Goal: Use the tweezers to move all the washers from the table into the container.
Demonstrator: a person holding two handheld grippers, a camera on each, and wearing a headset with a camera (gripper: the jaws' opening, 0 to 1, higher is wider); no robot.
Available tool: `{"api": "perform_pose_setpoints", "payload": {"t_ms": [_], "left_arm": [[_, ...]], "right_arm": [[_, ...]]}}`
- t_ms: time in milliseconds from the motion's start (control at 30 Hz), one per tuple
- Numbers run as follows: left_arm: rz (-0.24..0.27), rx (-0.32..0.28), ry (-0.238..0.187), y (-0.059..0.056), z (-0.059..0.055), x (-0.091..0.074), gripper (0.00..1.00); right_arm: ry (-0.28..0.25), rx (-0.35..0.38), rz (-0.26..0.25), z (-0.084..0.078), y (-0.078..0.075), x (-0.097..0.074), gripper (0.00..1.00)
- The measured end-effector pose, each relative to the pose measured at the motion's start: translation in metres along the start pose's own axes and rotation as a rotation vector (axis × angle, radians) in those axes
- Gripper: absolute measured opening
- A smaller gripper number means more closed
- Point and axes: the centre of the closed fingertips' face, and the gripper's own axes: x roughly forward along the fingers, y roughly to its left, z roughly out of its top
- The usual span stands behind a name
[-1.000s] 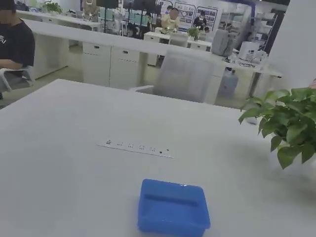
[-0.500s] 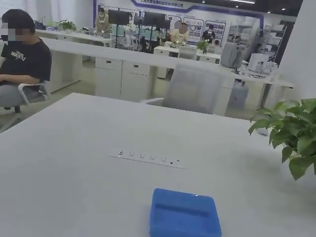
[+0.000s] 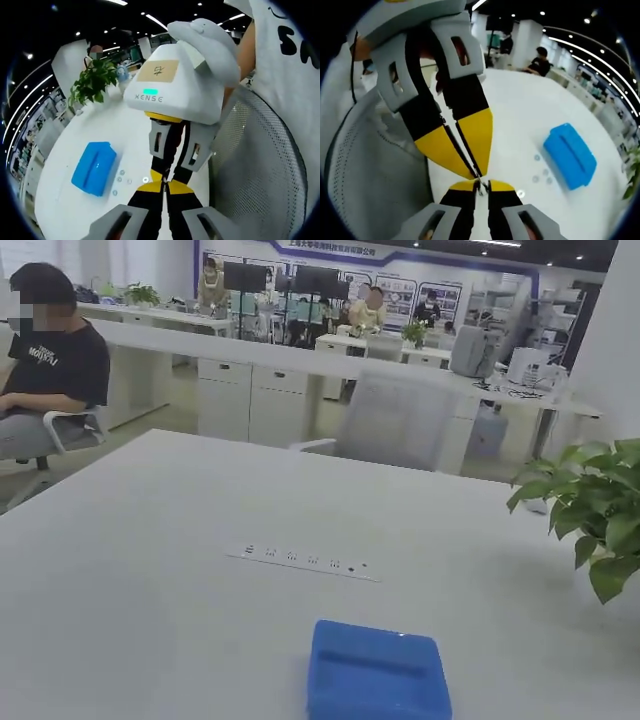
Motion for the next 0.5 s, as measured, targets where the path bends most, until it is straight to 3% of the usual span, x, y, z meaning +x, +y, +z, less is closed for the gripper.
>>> {"api": "perform_pose_setpoints", "payload": {"t_ms": [100, 233, 267, 367, 500], "left_arm": [[0.033, -0.057, -0.031, 0.0, 0.0, 0.0, 0.0], [0.089, -0.301, -0.101, 0.003, -0.001, -0.009, 0.16], [0.141, -0.388, -0.129, 0.008, -0.004, -0.015, 0.19], [0.256, -0.538, -0.133, 0.013, -0.026, -0.032, 0.28], [0.423, -0.64, -0.106, 0.021, -0.058, -0.055, 0.52]], "right_arm": [[-0.012, 0.02, -0.01, 0.0, 0.0, 0.001, 0.04], [-0.028, 0.073, -0.02, -0.002, -0.005, -0.001, 0.04], [-0.033, 0.093, -0.019, -0.002, -0.006, -0.002, 0.04], [-0.063, 0.146, -0.024, 0.004, -0.015, -0.005, 0.04], [-0.137, 0.22, -0.027, 0.022, -0.033, -0.013, 0.04]]}}
